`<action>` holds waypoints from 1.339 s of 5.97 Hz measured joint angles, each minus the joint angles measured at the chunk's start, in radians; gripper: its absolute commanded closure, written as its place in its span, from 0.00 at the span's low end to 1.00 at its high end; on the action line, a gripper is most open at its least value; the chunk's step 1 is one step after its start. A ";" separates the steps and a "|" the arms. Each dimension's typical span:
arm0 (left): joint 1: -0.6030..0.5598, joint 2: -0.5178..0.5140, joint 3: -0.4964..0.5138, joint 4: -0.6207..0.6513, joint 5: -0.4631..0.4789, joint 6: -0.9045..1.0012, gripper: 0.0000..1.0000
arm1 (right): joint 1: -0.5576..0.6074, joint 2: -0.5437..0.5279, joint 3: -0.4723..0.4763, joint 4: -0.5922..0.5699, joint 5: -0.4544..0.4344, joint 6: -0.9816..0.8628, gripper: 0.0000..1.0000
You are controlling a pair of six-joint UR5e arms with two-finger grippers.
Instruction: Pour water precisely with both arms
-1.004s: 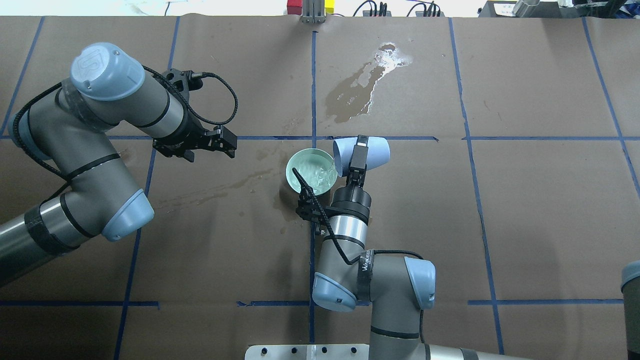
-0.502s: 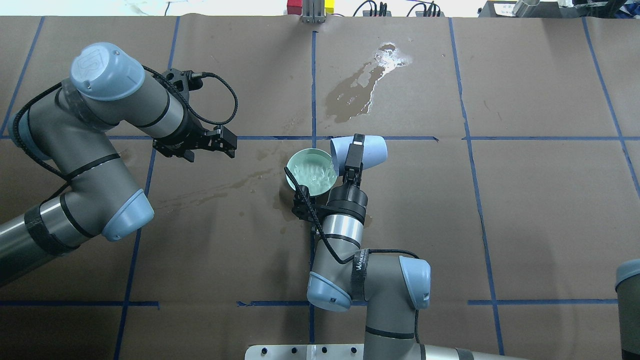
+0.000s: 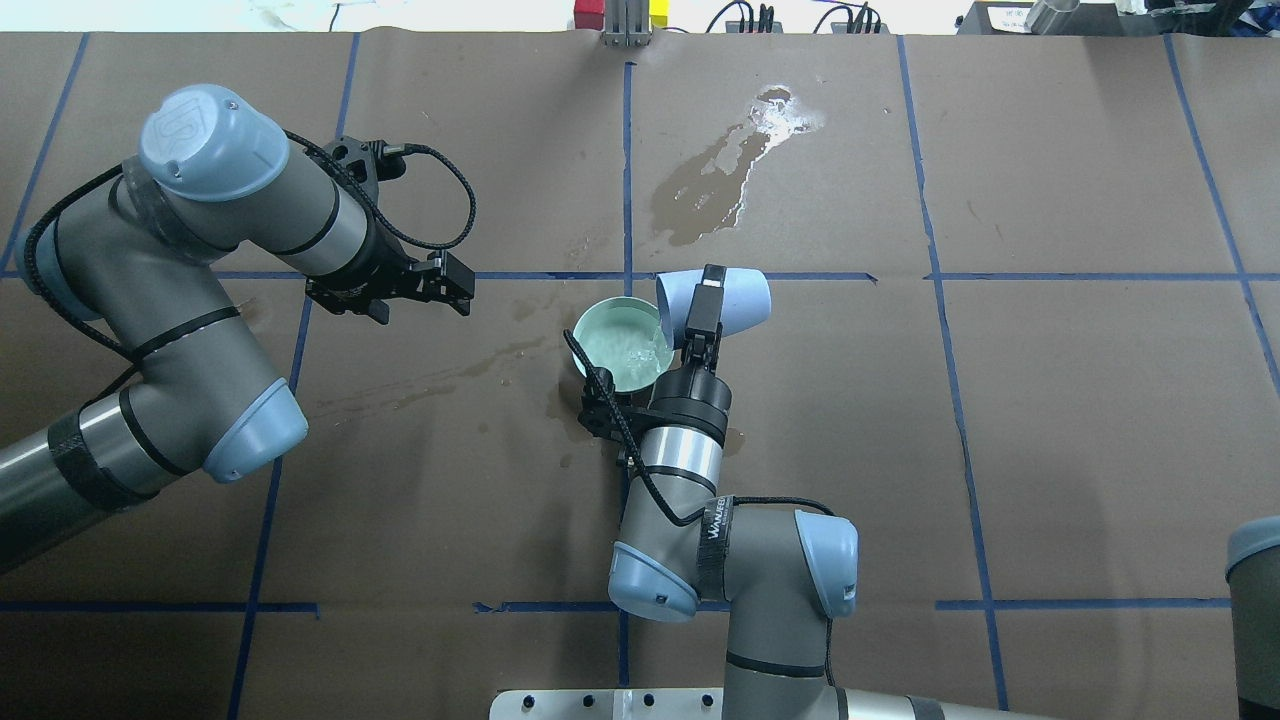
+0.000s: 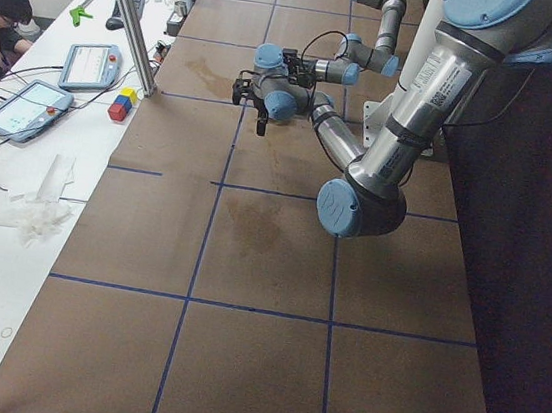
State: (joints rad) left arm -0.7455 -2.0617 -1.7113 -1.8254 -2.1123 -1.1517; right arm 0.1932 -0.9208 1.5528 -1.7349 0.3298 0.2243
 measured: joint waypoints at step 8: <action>0.000 0.000 -0.010 0.002 -0.001 -0.009 0.00 | 0.051 -0.009 0.177 0.079 0.248 0.285 1.00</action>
State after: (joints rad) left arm -0.7455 -2.0616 -1.7217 -1.8239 -2.1135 -1.1605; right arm 0.2441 -0.9302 1.7299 -1.6560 0.5781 0.5092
